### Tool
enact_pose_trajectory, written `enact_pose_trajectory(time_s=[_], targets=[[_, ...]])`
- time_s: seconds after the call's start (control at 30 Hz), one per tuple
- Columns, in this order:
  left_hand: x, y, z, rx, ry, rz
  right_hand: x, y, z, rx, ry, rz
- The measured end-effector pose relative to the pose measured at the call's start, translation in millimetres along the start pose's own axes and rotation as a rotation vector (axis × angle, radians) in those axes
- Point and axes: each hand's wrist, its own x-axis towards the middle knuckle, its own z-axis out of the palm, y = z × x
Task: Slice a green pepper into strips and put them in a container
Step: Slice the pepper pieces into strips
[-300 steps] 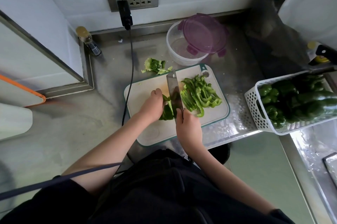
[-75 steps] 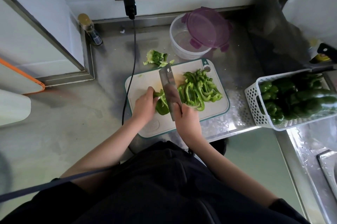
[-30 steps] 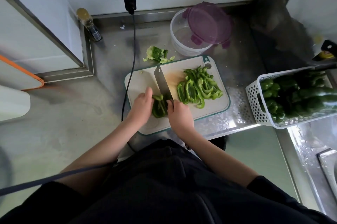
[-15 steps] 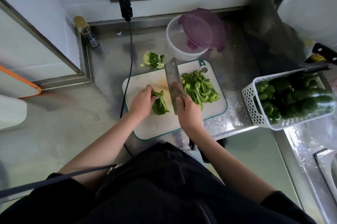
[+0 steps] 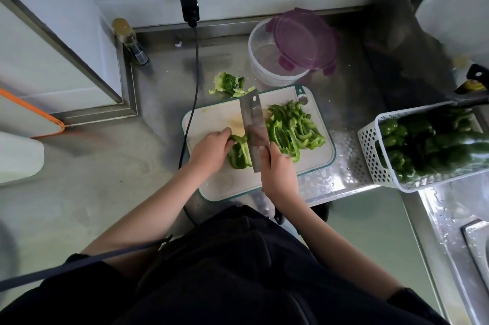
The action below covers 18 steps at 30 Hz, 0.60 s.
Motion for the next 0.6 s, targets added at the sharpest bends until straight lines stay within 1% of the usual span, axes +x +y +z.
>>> enact_pose_trajectory(time_s=[0.1,0.17,0.6], targets=[[-2,4,5,0.147,-0.051,0.027,-2,-2,-2,-0.029,0.033,-0.029],[-2,5,7,0.186,-0.05,0.023,-2,-3,-3,-0.037,0.035,-0.041],[-5,14,4,0.232,-0.038,-0.027,-3,-6,13,0.036,0.022,0.036]])
